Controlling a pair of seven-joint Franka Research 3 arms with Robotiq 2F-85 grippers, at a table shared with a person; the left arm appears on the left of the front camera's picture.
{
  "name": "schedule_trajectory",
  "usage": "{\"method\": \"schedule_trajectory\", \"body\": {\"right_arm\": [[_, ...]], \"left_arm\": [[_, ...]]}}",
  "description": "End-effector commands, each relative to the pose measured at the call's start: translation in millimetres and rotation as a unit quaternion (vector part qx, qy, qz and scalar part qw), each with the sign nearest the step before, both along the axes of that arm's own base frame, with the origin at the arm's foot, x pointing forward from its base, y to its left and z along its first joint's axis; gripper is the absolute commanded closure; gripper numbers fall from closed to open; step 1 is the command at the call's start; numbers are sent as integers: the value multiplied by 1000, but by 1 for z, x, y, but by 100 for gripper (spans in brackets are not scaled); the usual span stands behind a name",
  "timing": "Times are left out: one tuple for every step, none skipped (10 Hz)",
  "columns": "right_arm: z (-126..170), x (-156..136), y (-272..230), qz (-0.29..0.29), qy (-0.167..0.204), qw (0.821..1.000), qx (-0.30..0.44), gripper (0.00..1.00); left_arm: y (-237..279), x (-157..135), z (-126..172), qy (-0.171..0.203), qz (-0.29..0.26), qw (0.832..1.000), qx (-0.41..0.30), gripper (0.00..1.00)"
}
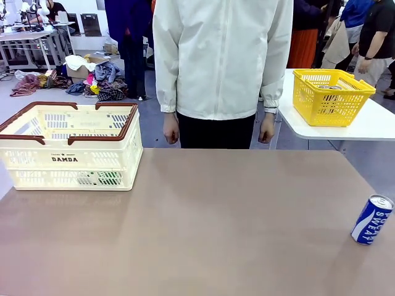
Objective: Place the drinks into the Shopping basket.
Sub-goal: Pick up one drink and place it into the Shopping basket.
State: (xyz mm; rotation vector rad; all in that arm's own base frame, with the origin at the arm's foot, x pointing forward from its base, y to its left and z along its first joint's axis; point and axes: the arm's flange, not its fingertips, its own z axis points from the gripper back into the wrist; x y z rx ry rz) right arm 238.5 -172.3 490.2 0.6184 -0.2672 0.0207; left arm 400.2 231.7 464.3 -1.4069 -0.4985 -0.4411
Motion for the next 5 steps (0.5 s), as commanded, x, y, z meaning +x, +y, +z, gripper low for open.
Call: {"method": "schedule_trajectory", "body": {"right_arm": [[-2, 10, 51, 73, -26, 989, -126, 0], [-3, 10, 71, 92, -46, 983, -152, 0], [1, 9, 83, 76, -73, 982, -154, 0], [18, 15, 55, 82, -19, 989, -119, 0], [18, 15, 55, 82, -19, 989, -119, 0]], "left_arm": [[0, -4, 2, 3, -7, 1000, 1, 0], [0, -4, 2, 3, -7, 1000, 1, 0], [0, -4, 2, 3, -7, 1000, 1, 0], [0, -4, 2, 3, -7, 1000, 1, 0], [0, -4, 2, 3, -7, 1000, 1, 0]]}}
